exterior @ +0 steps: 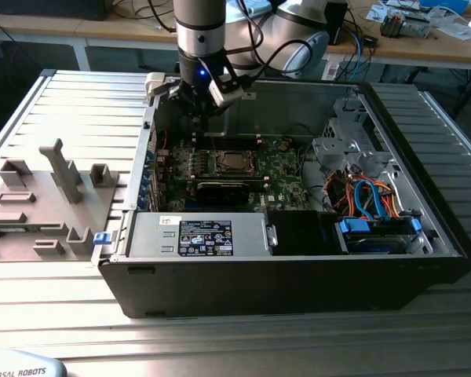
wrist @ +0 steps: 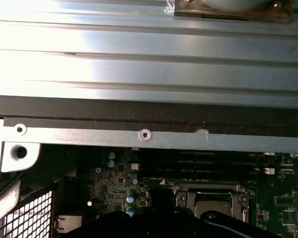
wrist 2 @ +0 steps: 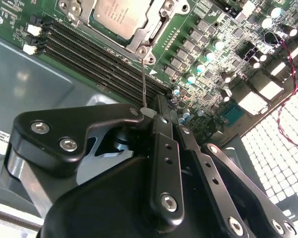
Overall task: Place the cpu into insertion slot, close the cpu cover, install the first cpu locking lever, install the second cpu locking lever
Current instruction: 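Install the first cpu locking lever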
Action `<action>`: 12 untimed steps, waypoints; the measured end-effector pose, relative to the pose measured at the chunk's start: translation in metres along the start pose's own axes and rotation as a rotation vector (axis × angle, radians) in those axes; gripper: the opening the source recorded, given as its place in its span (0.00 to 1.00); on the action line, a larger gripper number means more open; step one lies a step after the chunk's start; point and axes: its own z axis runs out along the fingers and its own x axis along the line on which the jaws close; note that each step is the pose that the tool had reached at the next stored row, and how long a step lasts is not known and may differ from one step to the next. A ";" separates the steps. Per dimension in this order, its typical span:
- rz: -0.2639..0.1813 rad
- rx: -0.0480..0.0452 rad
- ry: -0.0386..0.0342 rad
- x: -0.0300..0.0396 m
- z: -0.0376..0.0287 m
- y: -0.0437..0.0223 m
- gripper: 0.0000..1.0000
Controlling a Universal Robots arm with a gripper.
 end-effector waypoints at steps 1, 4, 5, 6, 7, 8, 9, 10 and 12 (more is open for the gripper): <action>0.000 -0.0001 0.0000 -0.0002 0.0001 0.0000 0.11; 0.000 0.0000 0.0000 -0.0006 0.0004 0.0000 0.11; 0.000 0.0000 0.0000 -0.0008 0.0005 0.0000 0.11; 0.000 -0.0001 0.0000 -0.0009 0.0006 -0.0001 0.11; 0.000 -0.0001 0.0000 -0.0011 0.0007 0.0000 0.11; 0.000 0.0000 0.0000 -0.0014 0.0008 0.0000 0.11; 0.000 0.0000 0.0000 -0.0016 0.0009 0.0000 0.11; 0.000 0.0000 0.0000 -0.0019 0.0010 0.0000 0.11; 0.000 0.0001 0.0001 -0.0025 0.0012 0.0000 0.11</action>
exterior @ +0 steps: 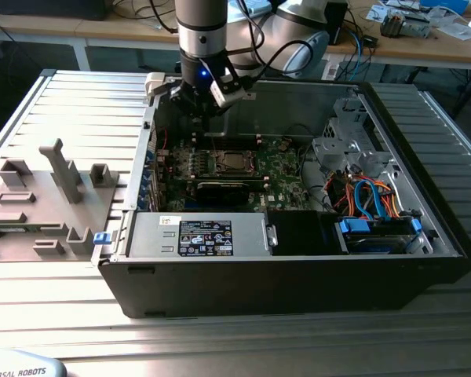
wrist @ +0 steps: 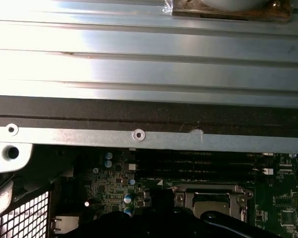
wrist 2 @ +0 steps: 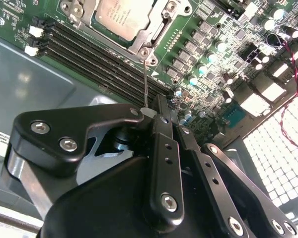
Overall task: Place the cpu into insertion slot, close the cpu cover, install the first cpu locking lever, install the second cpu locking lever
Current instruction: 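Install the first cpu locking lever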
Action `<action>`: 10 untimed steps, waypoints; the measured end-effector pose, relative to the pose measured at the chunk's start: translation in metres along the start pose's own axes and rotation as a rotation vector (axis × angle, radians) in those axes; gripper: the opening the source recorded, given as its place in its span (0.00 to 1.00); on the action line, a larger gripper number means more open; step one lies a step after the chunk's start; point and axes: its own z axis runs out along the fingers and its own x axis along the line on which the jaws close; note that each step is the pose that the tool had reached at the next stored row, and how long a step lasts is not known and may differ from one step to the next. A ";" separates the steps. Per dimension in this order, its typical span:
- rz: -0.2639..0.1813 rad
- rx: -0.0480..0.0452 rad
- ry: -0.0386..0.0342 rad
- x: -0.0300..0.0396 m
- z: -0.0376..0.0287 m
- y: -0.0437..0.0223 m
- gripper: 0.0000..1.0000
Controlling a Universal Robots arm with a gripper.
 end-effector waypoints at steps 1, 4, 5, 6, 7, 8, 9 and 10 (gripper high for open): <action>0.000 0.0002 -0.0001 -0.0005 0.0001 0.0001 0.11; 0.000 0.0009 0.0000 -0.0018 0.0002 0.0000 0.11; 0.000 0.0010 0.0000 -0.0022 0.0003 0.0000 0.11; 0.000 0.0011 0.0000 -0.0024 0.0004 0.0000 0.11; 0.000 0.0010 0.0000 -0.0026 0.0005 0.0000 0.11; 0.000 0.0012 0.0000 -0.0030 0.0006 0.0000 0.11; 0.000 0.0013 0.0000 -0.0032 0.0007 0.0000 0.11; 0.000 0.0014 0.0000 -0.0035 0.0008 0.0000 0.11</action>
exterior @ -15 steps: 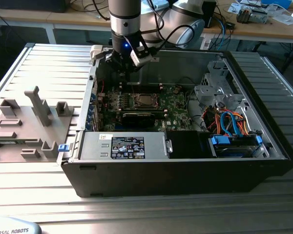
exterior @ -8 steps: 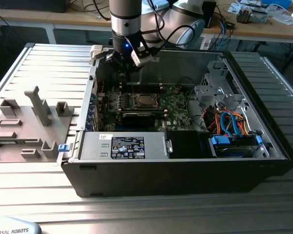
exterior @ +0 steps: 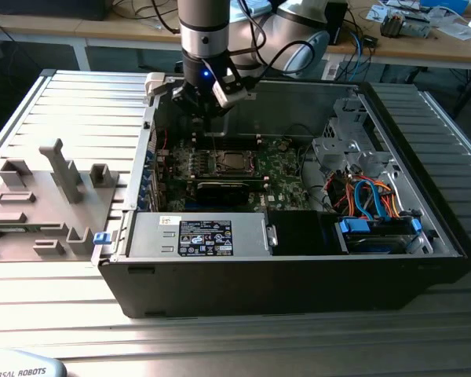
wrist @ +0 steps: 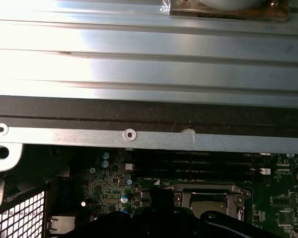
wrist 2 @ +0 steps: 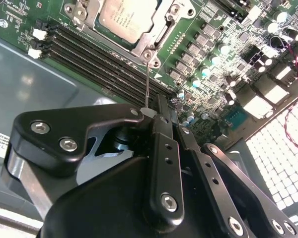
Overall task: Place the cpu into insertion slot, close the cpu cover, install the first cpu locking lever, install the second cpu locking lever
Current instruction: 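Install the first cpu locking lever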
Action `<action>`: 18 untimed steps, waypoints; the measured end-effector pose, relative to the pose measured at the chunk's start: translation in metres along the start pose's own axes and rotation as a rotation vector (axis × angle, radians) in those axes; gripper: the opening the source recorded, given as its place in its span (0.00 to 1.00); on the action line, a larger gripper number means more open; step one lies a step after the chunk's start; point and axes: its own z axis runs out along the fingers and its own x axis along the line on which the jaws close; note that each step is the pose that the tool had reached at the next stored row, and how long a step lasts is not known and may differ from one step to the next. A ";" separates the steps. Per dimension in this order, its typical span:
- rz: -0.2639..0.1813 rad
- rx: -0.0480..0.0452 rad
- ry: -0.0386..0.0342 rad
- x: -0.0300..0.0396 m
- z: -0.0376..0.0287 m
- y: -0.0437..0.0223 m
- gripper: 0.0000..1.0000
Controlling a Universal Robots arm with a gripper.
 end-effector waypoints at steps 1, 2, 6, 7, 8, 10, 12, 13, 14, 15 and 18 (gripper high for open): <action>0.000 0.0001 0.0000 -0.0003 0.0000 0.0000 0.11; 0.000 0.0003 0.0000 -0.0006 0.0001 0.0000 0.11; 0.000 0.0010 0.0001 -0.0024 0.0005 -0.0001 0.11; 0.000 0.0015 0.0001 -0.0030 0.0007 -0.0001 0.11; 0.000 0.0018 0.0001 -0.0035 0.0007 -0.0002 0.11; 0.000 0.0023 0.0002 -0.0044 0.0009 -0.0002 0.11; 0.000 0.0034 0.0001 -0.0059 0.0012 -0.0003 0.11; 0.000 0.0039 0.0002 -0.0064 0.0013 -0.0004 0.11; 0.000 0.0047 0.0002 -0.0074 0.0015 -0.0004 0.11; 0.000 0.0052 0.0002 -0.0081 0.0016 -0.0005 0.11; 0.000 0.0068 0.0003 -0.0102 0.0020 -0.0005 0.11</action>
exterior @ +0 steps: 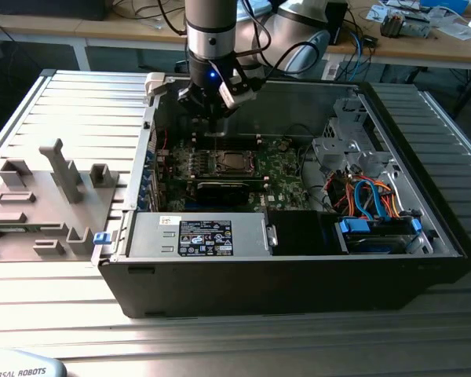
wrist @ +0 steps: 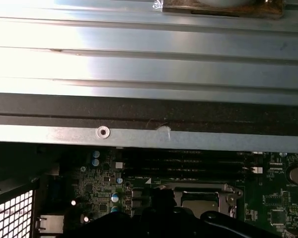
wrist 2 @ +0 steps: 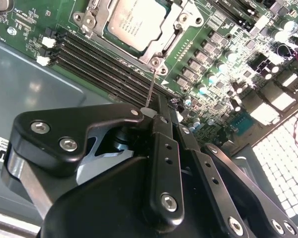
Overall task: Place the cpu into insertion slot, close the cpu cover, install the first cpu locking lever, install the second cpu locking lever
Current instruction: 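Install the first cpu locking lever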
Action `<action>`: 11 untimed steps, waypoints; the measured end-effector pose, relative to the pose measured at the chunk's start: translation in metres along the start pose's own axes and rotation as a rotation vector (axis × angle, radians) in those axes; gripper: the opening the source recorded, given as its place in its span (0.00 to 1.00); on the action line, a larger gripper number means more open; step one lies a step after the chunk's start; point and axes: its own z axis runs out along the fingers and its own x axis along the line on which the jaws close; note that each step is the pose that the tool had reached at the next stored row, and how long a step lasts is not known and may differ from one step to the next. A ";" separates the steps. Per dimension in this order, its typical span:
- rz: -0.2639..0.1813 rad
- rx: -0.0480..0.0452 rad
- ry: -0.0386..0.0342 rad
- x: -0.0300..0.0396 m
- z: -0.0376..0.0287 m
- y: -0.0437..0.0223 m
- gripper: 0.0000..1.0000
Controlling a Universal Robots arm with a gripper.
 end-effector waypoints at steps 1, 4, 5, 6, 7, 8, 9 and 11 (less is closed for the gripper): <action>0.000 0.0009 0.0000 -0.0008 0.0001 0.0000 0.11; 0.000 0.0036 0.0002 -0.0034 0.0004 -0.0002 0.11; 0.000 0.0044 0.0001 -0.0040 0.0005 -0.0002 0.11; 0.000 0.0049 0.0001 -0.0043 0.0006 -0.0002 0.11; 0.000 0.0057 0.0003 -0.0049 0.0006 -0.0002 0.11; 0.000 0.0067 0.0002 -0.0056 0.0008 -0.0003 0.11; 0.000 0.0070 0.0002 -0.0059 0.0008 -0.0003 0.11; 0.000 0.0084 0.0003 -0.0070 0.0010 -0.0003 0.11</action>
